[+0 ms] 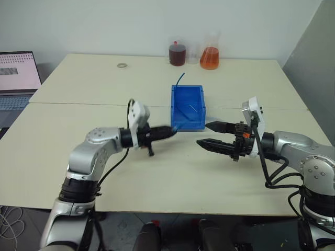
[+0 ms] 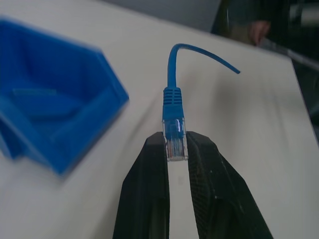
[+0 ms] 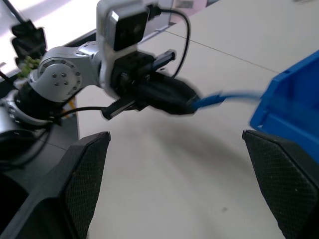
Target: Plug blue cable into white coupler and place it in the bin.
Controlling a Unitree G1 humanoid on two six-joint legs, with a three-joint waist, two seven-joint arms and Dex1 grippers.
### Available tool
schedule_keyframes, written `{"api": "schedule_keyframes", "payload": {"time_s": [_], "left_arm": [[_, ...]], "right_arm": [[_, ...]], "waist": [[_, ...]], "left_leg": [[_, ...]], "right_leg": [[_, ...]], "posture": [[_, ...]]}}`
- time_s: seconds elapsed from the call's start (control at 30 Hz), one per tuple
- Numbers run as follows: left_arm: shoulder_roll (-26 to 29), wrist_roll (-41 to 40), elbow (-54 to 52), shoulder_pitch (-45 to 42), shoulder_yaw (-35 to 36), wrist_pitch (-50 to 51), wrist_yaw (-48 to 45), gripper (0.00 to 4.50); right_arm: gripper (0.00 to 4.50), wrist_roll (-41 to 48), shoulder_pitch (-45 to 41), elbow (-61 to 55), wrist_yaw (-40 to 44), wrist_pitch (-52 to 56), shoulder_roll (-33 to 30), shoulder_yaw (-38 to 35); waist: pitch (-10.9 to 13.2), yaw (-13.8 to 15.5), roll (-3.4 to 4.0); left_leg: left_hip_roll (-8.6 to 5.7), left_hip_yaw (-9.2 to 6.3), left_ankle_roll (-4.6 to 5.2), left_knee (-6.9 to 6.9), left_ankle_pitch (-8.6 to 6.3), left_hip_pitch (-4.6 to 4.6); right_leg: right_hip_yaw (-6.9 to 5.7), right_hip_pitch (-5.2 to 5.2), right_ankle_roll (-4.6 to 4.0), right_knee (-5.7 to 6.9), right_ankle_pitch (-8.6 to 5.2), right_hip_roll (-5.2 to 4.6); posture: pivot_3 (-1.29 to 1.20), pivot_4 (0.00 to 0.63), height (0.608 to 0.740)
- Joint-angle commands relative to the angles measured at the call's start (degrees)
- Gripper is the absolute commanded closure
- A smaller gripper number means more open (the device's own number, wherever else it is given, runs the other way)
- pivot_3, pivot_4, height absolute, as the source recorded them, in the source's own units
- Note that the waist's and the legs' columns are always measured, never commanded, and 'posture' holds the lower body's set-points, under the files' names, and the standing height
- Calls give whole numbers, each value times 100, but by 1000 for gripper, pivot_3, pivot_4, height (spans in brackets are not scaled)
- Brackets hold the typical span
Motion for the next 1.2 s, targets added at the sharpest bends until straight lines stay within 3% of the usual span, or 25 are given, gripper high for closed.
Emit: {"api": "schedule_keyframes", "payload": {"time_s": [0.03,0.4,0.73,0.87,1.2], "left_arm": [[-343,-831,-456,-48,438,842,723,4256],[-211,-2005,-967,271,369,1596,637,4256],[-129,-2163,-1039,427,277,1496,646,4256],[-155,-2168,-1056,463,265,1458,689,4256],[-182,-2200,-1081,440,299,1441,752,4256]], "right_arm": [[0,712,36,-128,-104,223,-26,-170],[0,1267,-581,1001,-400,169,148,-241],[0,1567,-967,1293,-225,253,88,-75],[632,1601,-987,1320,-136,246,25,-20],[3040,1593,-1009,1379,-20,186,18,80]], "waist": [[0,-21,1],[0,-53,1],[0,-41,1],[0,-37,1],[0,-37,1]], "left_leg": [[-1,3,0,-1,0,3],[2,8,-1,-2,1,10],[1,10,-1,-7,1,7],[1,11,-1,-7,1,7],[0,11,-1,-8,0,7]], "right_leg": [[3,0,0,1,0,-1],[7,0,0,5,0,3],[8,-2,0,-2,0,2],[9,-1,0,-2,0,2],[9,-2,0,-3,0,2]], "posture": [[0,150,740],[0,150,740],[0,150,740],[0,150,740],[0,150,740]]}}
